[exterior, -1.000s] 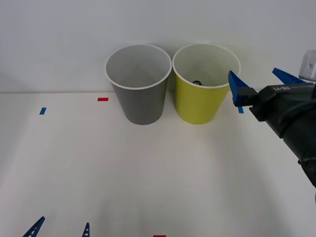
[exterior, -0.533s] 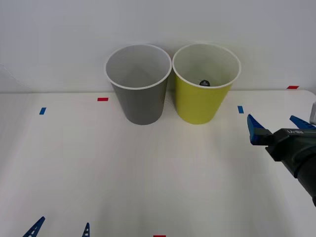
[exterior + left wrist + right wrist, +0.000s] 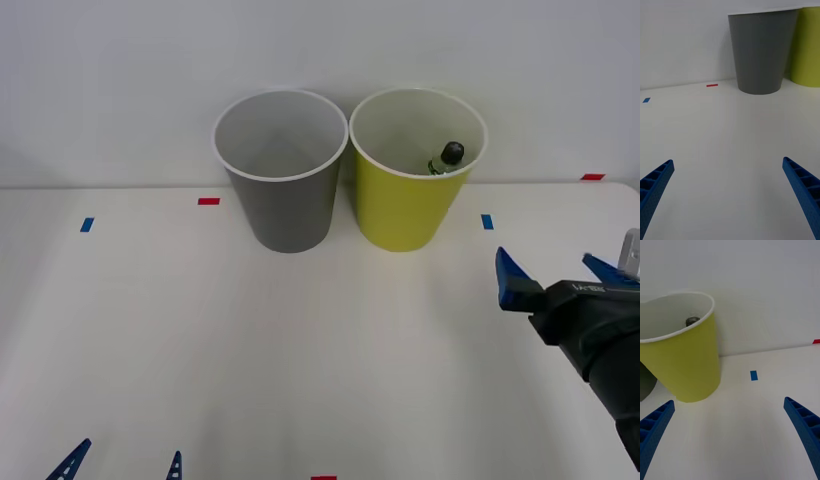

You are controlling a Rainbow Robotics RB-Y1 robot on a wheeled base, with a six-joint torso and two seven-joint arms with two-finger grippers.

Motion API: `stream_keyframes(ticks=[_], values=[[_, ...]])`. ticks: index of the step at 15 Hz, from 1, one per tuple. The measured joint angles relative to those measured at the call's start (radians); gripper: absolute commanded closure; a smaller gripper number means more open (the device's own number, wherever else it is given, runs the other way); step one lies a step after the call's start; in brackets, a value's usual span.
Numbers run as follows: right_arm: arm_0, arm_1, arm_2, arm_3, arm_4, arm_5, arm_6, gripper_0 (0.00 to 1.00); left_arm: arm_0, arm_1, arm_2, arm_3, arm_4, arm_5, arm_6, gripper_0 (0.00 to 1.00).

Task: Put cans in the gray bin and PET bottles in the light green bin.

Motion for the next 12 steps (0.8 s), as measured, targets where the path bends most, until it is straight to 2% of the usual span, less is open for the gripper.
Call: stream_keyframes(ticks=[3,7,10,12], values=[[0.056,-0.005,0.026,0.066,0.023,-0.347,0.006,0.00,0.000,0.000,0.000,0.000,0.000,0.000,0.000,0.00],[0.170,-0.005,0.058,0.304,0.051,-0.822,0.024,0.00,0.000,0.000,0.000,0.000,0.000,0.000,0.000,0.00],[0.266,-0.005,0.075,0.462,0.054,-1.085,0.047,0.00,0.000,0.000,0.000,0.000,0.000,0.000,0.000,0.00],[0.344,-0.014,0.088,0.536,0.056,-1.208,0.068,0.00,0.000,0.000,0.000,0.000,0.000,0.000,0.000,0.00]])
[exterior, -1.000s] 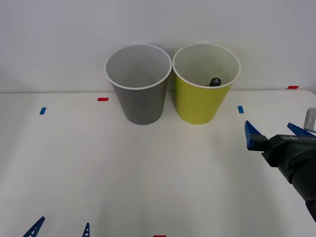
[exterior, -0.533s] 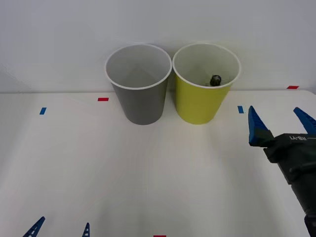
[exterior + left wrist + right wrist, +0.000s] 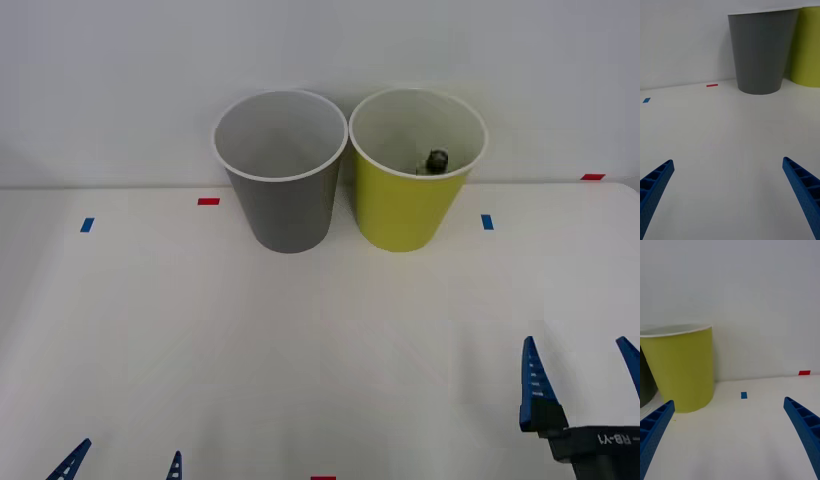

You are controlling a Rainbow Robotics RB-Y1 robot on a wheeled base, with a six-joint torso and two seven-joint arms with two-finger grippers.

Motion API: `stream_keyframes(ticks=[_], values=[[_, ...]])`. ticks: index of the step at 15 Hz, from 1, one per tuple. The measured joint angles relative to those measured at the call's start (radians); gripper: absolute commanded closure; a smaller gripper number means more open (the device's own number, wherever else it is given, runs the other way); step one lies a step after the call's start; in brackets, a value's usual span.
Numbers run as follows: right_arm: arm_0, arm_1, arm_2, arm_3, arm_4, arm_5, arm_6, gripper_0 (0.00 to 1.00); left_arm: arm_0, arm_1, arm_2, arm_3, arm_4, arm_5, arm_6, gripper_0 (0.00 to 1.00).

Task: Put cans in the gray bin and PET bottles in the light green bin.

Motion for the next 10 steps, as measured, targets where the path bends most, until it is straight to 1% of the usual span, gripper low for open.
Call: stream_keyframes(ticks=[3,5,10], values=[[0.114,-0.015,0.018,0.013,-0.009,-0.072,0.038,0.00,0.000,0.000,0.000,0.000,0.000,0.000,0.000,0.00],[0.171,-0.018,0.037,0.013,-0.022,-0.095,0.111,0.00,0.000,0.000,0.000,0.000,0.000,0.000,0.000,0.00],[0.250,-0.015,0.073,0.013,-0.041,-0.110,0.118,0.00,0.000,0.000,0.000,0.000,0.000,0.000,0.000,0.00]])
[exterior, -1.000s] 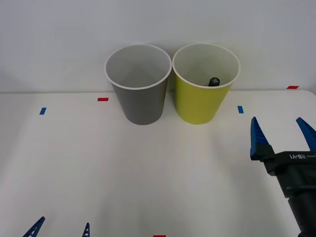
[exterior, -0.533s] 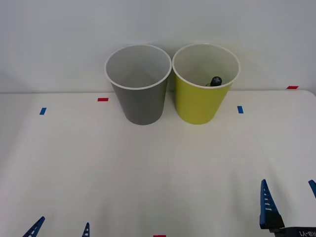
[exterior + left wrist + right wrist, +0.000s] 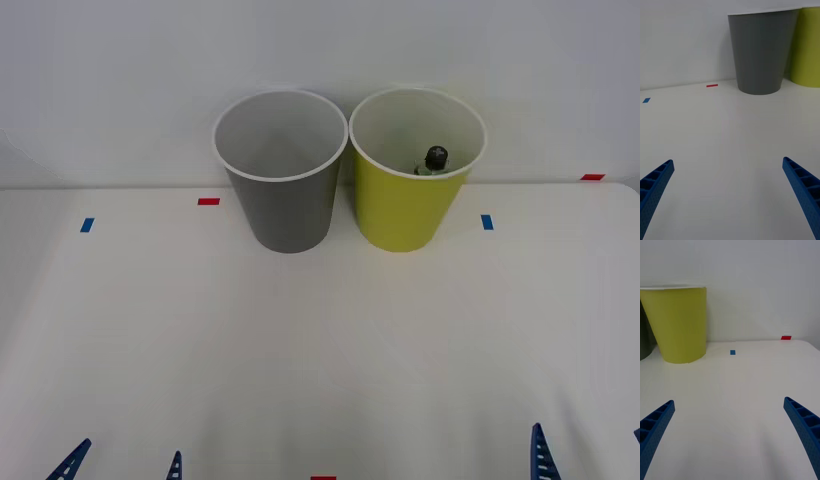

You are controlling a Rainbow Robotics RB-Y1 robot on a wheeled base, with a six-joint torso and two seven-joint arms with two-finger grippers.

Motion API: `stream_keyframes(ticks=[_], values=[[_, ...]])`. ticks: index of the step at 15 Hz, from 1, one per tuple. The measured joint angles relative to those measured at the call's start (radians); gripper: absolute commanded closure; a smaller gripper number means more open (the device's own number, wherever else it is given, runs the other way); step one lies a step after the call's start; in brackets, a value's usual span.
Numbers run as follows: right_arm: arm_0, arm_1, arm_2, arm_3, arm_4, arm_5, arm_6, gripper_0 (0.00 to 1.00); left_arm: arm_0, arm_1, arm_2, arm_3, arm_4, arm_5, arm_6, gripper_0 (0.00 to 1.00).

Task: Put cans in the gray bin and PET bottles in the light green bin.

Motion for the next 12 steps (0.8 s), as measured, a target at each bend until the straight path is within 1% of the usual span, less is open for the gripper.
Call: stream_keyframes(ticks=[6,12], values=[[0.047,0.002,-0.005,0.000,0.008,0.000,-0.031,0.00,0.000,0.000,0.000,0.000,0.000,0.000,0.000,0.00],[0.052,0.002,-0.008,0.001,0.001,0.008,-0.051,0.00,0.000,0.000,0.000,0.000,0.000,0.000,0.000,0.00]])
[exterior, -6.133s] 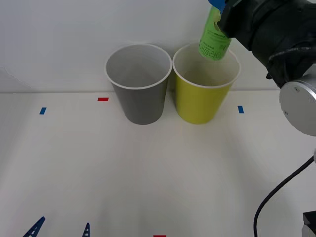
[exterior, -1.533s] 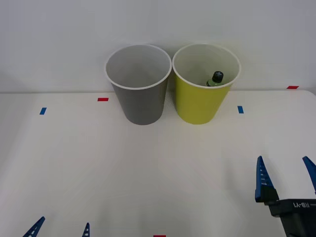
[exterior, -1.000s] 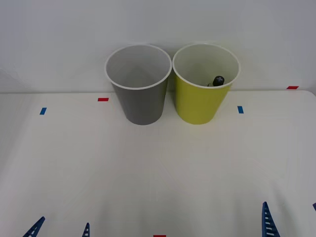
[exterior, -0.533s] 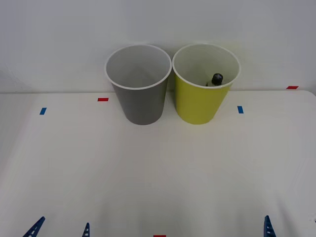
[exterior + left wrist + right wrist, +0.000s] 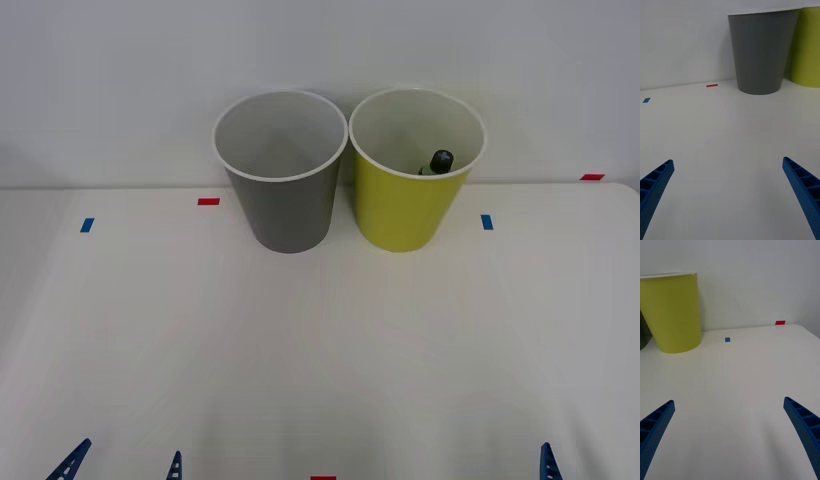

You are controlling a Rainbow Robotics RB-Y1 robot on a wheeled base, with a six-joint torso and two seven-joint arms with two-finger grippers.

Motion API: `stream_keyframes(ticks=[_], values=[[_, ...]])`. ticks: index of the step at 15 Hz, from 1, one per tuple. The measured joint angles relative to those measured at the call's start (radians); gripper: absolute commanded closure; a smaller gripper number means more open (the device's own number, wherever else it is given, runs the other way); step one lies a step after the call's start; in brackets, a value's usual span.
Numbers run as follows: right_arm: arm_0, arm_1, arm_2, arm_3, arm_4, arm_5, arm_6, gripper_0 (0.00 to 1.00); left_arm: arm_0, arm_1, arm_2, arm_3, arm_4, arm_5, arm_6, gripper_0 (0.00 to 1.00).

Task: Put cans in the gray bin and PET bottles in the light green bin.

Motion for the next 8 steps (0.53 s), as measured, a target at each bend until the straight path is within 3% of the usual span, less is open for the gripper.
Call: stream_keyframes(ticks=[8], values=[[0.000,0.000,0.000,0.000,0.000,0.000,0.000,0.00,0.000,0.000,0.000,0.000,0.000,0.000,0.000,0.00]])
